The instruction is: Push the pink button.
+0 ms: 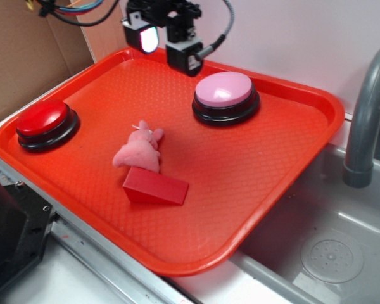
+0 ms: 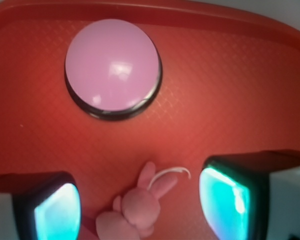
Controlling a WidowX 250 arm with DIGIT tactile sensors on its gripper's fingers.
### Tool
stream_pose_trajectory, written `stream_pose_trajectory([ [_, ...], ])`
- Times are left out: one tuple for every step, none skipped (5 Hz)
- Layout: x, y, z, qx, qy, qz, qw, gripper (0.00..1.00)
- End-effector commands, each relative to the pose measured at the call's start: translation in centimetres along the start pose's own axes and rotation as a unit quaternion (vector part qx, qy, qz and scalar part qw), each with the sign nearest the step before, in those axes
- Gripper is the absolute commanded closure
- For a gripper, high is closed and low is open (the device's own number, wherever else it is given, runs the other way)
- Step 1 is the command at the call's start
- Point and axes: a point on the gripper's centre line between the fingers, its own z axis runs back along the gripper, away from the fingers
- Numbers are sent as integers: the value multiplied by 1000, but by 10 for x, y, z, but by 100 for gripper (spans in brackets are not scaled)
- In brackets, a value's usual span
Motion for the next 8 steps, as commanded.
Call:
stream_pose_trajectory([
  [-20, 4, 28, 5, -28, -28, 999, 0],
  [-29, 5, 33, 14, -41, -9, 999, 0],
  [-34, 8, 34, 10, -34, 5, 999, 0],
  [-38, 10, 36, 27, -54, 14, 998, 0],
  [-43, 9, 41, 35, -67, 10, 997, 0],
  [-46, 7, 46, 39, -64, 9, 997, 0],
  [-52, 9, 55, 35, -56, 13, 998, 0],
  [-52, 9, 56, 46, -54, 19, 997, 0],
])
